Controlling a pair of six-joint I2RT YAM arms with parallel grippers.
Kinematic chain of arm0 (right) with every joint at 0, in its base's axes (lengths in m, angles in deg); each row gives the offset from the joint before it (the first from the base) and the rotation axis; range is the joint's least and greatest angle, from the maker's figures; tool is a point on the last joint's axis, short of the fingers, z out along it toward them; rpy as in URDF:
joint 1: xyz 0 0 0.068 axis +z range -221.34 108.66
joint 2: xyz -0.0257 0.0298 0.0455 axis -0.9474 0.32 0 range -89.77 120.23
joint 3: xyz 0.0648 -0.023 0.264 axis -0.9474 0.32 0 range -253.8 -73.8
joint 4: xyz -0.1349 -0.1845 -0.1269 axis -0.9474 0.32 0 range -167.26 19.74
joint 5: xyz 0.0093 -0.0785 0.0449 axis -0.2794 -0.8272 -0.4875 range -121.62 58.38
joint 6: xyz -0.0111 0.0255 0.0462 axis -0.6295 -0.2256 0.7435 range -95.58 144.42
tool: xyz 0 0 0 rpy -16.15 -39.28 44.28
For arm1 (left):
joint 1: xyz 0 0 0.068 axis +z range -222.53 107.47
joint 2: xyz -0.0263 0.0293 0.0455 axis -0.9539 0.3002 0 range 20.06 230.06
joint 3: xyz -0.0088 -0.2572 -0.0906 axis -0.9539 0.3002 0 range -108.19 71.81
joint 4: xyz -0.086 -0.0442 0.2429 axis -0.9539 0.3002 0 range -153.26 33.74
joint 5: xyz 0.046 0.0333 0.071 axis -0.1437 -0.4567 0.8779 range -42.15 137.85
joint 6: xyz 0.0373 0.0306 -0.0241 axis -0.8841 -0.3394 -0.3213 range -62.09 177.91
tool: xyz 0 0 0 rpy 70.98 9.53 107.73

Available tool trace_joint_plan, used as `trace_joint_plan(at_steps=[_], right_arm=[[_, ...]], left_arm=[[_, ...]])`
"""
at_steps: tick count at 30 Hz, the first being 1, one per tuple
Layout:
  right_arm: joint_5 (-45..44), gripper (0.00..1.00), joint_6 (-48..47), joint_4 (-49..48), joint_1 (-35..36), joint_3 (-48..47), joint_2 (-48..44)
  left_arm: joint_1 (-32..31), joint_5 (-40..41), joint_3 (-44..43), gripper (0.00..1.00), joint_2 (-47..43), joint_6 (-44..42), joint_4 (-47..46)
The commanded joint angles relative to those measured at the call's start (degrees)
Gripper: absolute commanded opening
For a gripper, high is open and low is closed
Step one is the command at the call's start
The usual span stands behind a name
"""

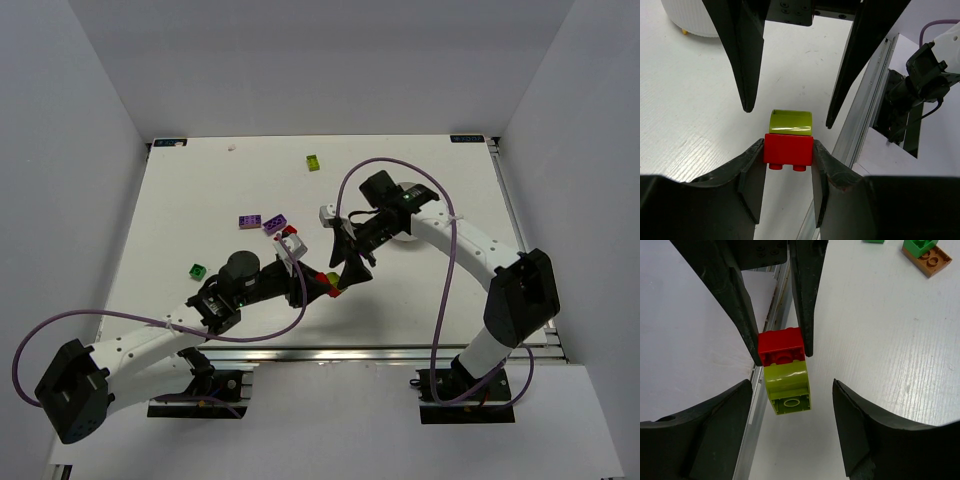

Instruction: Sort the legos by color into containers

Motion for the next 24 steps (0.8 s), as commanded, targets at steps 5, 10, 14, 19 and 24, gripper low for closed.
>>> trace_joint_plan(at_steps=[5, 10, 14, 19, 24], right_arm=[[0.64, 0.63, -2.97, 1.77, 1.00, -2.45, 0.70], [1.52, 0.49, -5.60, 3.53, 1.00, -3.06, 0.70], [2.40, 0.33, -9.90, 6.87, 0.91, -4.11, 1.57], [2.66, 0.04, -12.90, 11.44, 0.56, -5.96, 3.07], [3.36, 0.00, -13.44, 11.53, -3.47, -7.10, 2.72]], left_arm=[[-0.32, 0.19, -1.10, 0.00, -0.09, -0.27, -2.38], [-0.32, 0.19, -1.19, 0.00, 0.35, -0.44, -2.56], [-0.41, 0.19, -1.10, 0.00, 0.35, -0.62, -2.29], [-0.32, 0.36, -0.75, 0.00, -0.09, -0.97, -1.77], [-0.32, 0.80, 0.22, 0.00, -1.40, -1.06, -1.24]])
